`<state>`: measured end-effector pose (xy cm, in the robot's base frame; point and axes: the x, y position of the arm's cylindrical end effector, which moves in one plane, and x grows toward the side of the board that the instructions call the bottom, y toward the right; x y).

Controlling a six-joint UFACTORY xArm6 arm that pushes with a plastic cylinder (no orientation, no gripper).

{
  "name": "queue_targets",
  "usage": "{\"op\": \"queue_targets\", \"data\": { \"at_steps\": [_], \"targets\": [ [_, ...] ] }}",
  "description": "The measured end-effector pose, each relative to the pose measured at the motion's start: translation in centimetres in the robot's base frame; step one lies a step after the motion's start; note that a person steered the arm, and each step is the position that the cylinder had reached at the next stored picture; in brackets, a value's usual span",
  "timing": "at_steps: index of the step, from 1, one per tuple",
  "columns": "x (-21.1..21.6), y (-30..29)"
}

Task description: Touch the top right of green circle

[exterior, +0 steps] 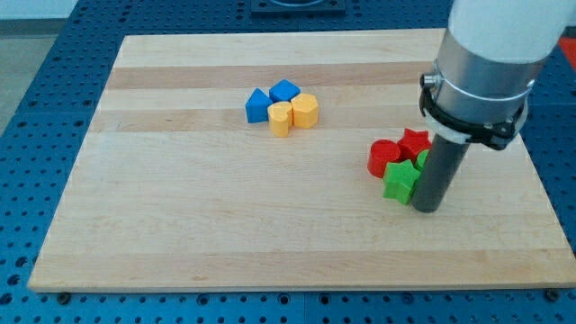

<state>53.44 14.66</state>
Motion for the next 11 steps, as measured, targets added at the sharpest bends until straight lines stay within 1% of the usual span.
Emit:
{"op": "queue_targets", "data": {
  "at_steps": [1, 2, 3, 4, 6, 7, 10, 11],
  "targets": [
    [2.1, 3.9],
    [1.3, 12.2],
    [-4.5, 15.2],
    [-8.9, 15.3],
    [-8.2, 8.7],
    [-7.2, 6.0],
    [-6.7, 2.4],
    [-6.7, 2.2]
  ]
}}
